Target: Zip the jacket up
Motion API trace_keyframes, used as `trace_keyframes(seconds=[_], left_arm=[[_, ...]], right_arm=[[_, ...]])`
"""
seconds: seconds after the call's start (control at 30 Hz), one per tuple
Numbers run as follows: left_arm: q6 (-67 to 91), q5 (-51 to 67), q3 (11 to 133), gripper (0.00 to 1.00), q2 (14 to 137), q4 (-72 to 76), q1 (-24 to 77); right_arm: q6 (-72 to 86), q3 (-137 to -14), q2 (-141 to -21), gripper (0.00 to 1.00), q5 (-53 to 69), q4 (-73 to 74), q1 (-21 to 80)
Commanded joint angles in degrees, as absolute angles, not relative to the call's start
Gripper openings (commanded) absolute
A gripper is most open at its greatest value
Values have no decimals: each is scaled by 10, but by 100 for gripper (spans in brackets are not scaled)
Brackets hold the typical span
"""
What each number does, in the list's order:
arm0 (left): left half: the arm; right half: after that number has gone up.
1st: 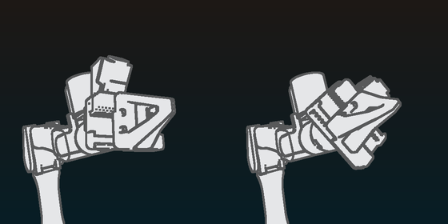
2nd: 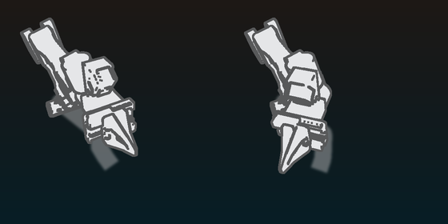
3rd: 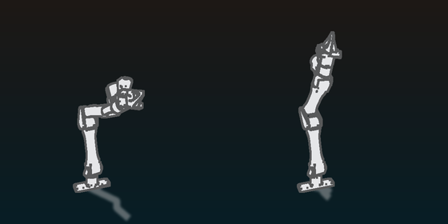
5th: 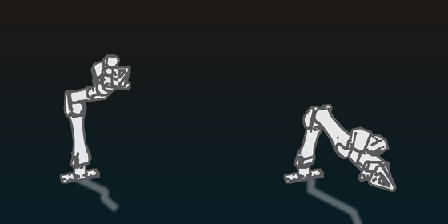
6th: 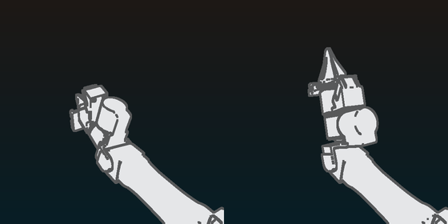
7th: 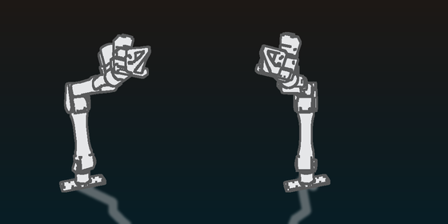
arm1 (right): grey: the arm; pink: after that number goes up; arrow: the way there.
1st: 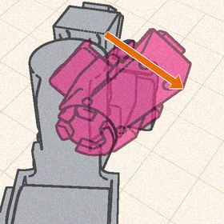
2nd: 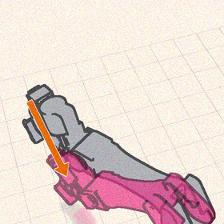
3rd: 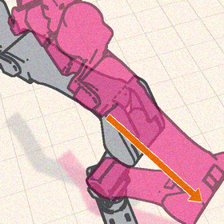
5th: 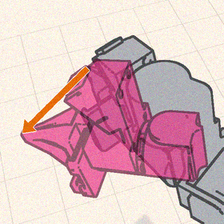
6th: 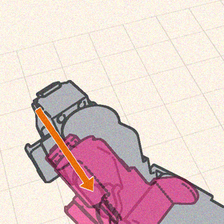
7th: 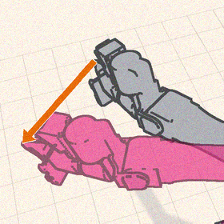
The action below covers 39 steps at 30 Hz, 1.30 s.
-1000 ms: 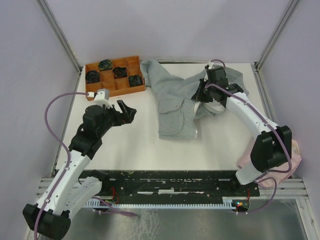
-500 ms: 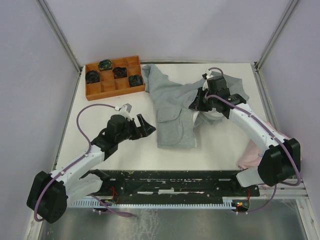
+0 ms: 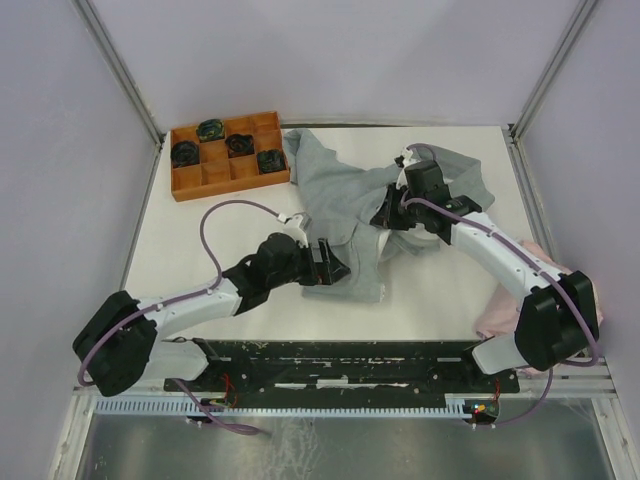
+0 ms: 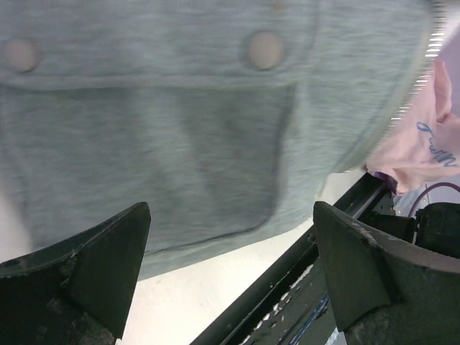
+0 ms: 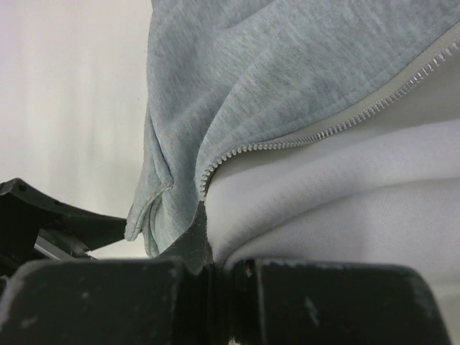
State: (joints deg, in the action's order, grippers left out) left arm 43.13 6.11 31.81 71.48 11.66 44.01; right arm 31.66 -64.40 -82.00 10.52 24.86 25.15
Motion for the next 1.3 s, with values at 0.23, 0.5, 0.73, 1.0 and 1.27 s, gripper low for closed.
trace_keyframes(seconds=[0.23,0.5,0.73,1.0,1.27], left_arm=[[365,-56,416,91,813,131,513],[336,-65,462,75,868,114,514],[301,-78,500,40,884,93,513],[228,-174,553,3,821,-10,481],[230,-158,638,3,813,-152,418]], right_arm=[[313,-643,-851,3,142,200,269],[309,-636,-845,5,141,204,270],[296,-646,-848,17,140,222,270],[265,-643,-813,46,115,256,270],[227,-659,-761,65,103,312,269]])
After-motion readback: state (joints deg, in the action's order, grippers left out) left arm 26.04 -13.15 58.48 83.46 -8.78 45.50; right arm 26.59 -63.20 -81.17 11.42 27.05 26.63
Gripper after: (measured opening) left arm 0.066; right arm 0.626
